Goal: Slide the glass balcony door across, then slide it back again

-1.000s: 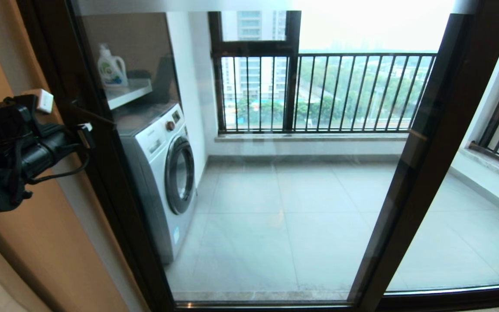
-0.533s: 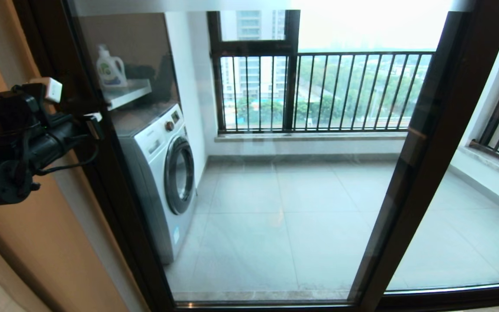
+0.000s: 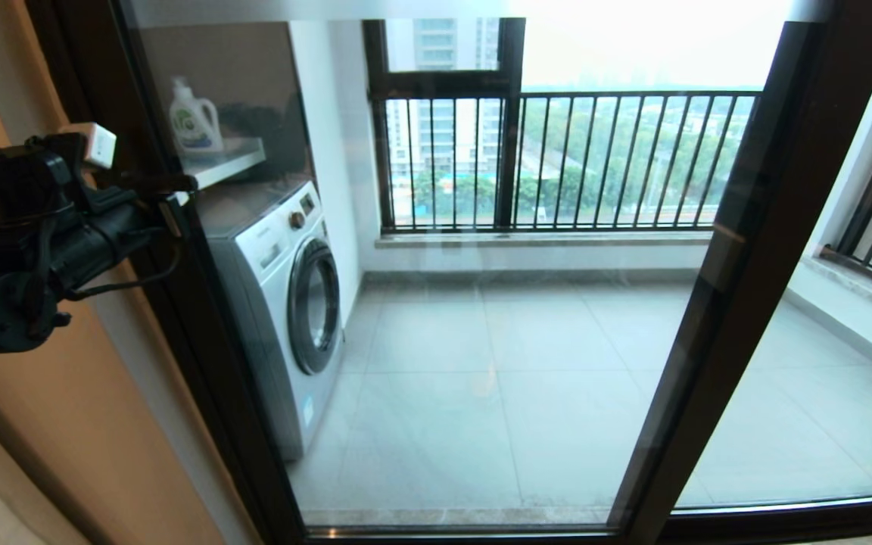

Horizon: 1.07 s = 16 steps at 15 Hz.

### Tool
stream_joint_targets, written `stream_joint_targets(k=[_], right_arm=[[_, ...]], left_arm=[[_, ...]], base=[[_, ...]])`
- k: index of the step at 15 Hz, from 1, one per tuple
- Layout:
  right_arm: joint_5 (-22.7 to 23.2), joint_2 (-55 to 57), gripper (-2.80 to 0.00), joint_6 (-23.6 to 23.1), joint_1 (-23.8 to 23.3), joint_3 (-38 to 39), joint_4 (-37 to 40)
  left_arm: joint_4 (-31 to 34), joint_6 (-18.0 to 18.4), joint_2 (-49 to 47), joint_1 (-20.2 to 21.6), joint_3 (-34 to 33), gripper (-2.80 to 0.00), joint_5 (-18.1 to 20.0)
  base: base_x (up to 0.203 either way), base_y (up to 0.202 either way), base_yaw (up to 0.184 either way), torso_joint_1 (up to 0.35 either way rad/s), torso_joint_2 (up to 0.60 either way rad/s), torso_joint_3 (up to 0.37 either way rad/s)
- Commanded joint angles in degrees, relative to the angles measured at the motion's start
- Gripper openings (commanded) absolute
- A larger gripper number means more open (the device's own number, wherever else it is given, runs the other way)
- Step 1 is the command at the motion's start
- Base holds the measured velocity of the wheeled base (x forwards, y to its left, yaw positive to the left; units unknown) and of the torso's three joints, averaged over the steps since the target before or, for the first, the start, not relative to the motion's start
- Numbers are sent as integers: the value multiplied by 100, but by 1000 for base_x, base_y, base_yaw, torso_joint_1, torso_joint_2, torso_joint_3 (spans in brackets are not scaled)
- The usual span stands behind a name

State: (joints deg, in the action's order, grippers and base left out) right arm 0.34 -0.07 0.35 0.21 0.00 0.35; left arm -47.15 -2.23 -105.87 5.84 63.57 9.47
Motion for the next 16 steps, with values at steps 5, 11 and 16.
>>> stream_joint_targets(k=[5, 11, 16], right_arm=[[2, 4, -280, 0, -2, 0, 6], [2, 7, -280, 0, -2, 0, 0], [2, 7, -280, 0, 6, 0, 0]], left_arm=[[-229, -22, 1083, 159, -1779, -280, 762], [-184, -270, 3201, 419, -3117, -280, 953], [1913, -963, 6143, 447, -3525, -280, 1746]], base=[[0, 0, 0, 0, 0, 0], [0, 0, 0, 0, 0, 0], [0, 0, 0, 0, 0, 0]])
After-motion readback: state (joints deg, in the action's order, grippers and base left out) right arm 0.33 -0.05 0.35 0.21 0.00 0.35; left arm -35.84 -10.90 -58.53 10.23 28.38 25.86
